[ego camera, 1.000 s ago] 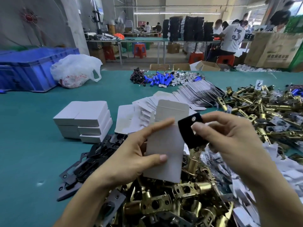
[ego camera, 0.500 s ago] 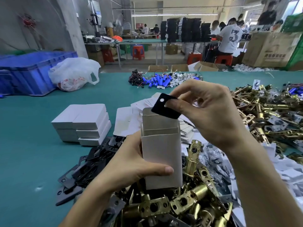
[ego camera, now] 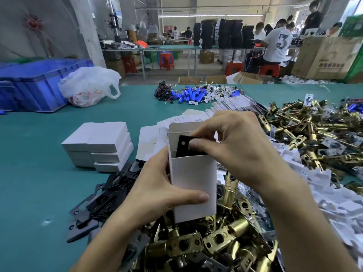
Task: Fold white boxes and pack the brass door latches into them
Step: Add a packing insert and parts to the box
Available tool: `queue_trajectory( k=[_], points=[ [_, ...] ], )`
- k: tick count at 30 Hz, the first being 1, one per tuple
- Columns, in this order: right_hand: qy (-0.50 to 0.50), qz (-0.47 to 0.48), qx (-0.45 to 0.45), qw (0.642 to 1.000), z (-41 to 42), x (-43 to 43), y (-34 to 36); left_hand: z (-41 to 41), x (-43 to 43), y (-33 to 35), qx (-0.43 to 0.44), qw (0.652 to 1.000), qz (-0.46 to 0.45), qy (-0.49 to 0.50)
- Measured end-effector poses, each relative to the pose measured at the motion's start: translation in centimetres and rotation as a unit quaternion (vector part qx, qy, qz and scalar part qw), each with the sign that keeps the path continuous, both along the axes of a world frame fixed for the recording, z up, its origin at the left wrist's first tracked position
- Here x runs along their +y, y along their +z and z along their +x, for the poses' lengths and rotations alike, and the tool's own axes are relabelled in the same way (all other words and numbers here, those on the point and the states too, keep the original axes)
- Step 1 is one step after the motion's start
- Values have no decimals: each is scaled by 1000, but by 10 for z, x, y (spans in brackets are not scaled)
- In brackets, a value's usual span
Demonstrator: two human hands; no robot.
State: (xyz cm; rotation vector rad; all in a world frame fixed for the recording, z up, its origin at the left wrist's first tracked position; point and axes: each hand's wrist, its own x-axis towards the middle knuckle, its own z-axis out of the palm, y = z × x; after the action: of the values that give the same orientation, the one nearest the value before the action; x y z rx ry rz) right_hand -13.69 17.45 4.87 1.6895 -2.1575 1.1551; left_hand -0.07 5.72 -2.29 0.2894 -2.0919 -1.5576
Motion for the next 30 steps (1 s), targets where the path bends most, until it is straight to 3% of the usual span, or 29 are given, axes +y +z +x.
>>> queue_trajectory(
  k=[10, 17, 25, 30],
  points=[
    [98, 66, -83, 990, -5, 4, 12, 1, -2, -3, 1, 999, 10, -36],
    [96, 73, -118, 986, -1, -1, 14, 0, -2, -4, -10, 999, -4, -36],
    [27, 13, 2, 1000, 9, -2, 10, -1, -2, -4, -15, 999, -10, -30],
    [36, 35, 10, 999, 1, 4, 7, 1, -3, -5, -11, 999, 0, -33]
  ],
)
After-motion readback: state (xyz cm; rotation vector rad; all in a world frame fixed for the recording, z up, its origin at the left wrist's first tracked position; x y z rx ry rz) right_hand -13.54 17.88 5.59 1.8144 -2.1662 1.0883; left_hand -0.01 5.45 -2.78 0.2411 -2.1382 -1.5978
